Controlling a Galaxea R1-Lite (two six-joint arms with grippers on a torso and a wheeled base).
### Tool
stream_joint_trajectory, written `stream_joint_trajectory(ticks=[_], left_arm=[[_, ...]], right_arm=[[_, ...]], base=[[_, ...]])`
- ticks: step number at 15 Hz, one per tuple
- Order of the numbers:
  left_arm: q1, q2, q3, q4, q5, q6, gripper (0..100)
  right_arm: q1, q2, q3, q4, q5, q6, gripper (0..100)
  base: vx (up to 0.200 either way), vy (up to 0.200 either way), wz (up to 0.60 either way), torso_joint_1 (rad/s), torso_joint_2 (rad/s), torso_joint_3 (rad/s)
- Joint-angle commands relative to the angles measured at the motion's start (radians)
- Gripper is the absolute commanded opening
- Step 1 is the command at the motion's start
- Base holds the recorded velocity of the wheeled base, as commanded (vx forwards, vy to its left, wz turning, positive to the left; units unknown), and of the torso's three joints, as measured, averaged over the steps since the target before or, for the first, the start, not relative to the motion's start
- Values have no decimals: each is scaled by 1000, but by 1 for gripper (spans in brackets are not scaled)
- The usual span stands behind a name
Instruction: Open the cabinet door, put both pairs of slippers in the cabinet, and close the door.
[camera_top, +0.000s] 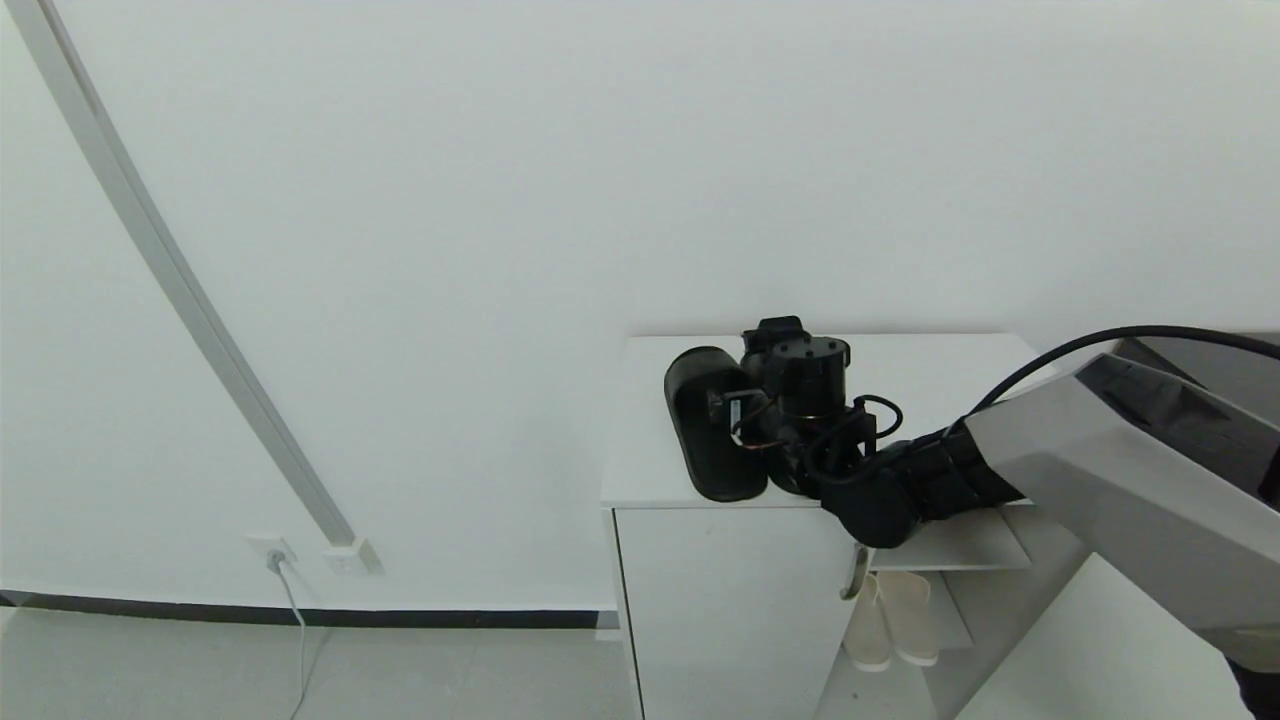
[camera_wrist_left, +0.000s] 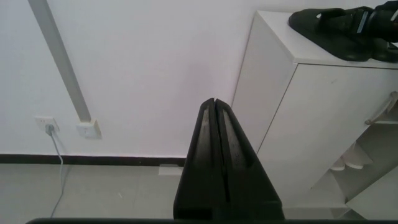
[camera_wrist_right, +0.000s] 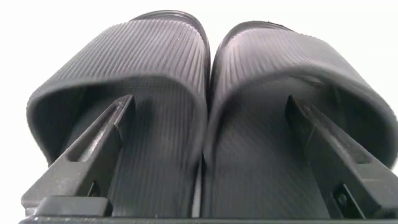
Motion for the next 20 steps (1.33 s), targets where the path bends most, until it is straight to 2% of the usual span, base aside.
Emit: stream_joint_trajectory(ticks=[1,5,6,14,16,20], left_arm=[[0,0,-1,0,0,0,0],[0,0,-1,0,0,0,0],[0,0,-1,0,0,0,0],[0,0,-1,0,0,0,0],[0,0,-1,0,0,0,0],[-1,0,-1,0,0,-3,0]], right_arm=[[-12,58,-79,31,3,0,100],[-12,75,-150,75,9,0,100],[-12,73,-152,75,10,-2,0],[3,36,-129,72,10,-2,0],[15,-60,-49,63,21,-3,0],[35,-335,241,62,156,-8,0]], base=[[0,0,0,0,0,0],[0,0,0,0,0,0],[0,0,0,0,0,0],[0,0,0,0,0,0],[0,0,0,0,0,0],[0,0,0,0,0,0]])
